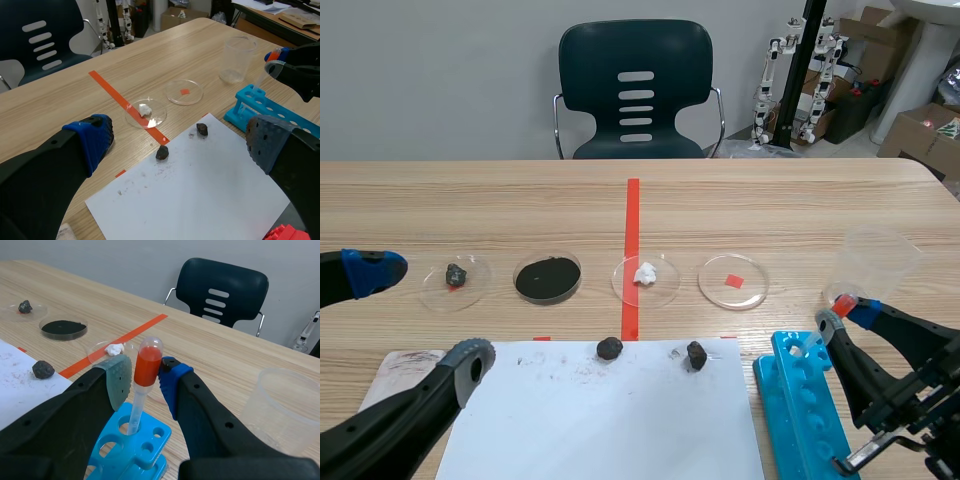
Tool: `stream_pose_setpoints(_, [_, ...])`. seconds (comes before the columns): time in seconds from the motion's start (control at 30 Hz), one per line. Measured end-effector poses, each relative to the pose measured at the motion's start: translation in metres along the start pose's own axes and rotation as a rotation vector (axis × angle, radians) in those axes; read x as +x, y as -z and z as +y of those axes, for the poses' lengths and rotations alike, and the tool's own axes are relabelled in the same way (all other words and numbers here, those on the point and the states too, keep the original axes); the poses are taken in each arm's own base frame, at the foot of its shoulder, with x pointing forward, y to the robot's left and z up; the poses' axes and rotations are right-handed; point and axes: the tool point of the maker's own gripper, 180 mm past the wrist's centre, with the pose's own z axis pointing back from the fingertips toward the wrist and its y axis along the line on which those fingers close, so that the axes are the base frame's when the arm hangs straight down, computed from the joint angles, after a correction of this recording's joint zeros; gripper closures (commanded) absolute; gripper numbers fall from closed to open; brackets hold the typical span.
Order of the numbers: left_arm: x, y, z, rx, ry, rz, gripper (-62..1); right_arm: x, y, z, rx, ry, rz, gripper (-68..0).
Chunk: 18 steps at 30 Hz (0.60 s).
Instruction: Pick up the dropper by the top with the right hand
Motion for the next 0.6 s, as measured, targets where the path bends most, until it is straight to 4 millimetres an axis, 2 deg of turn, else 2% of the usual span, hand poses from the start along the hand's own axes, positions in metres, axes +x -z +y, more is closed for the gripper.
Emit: stream_pose_setpoints(0.6, [0.0, 0.0, 0.0, 0.0, 0.0, 0.0, -55.9, -0.0002, 0.0, 0.0, 0.0, 0.0, 0.001, -11.0])
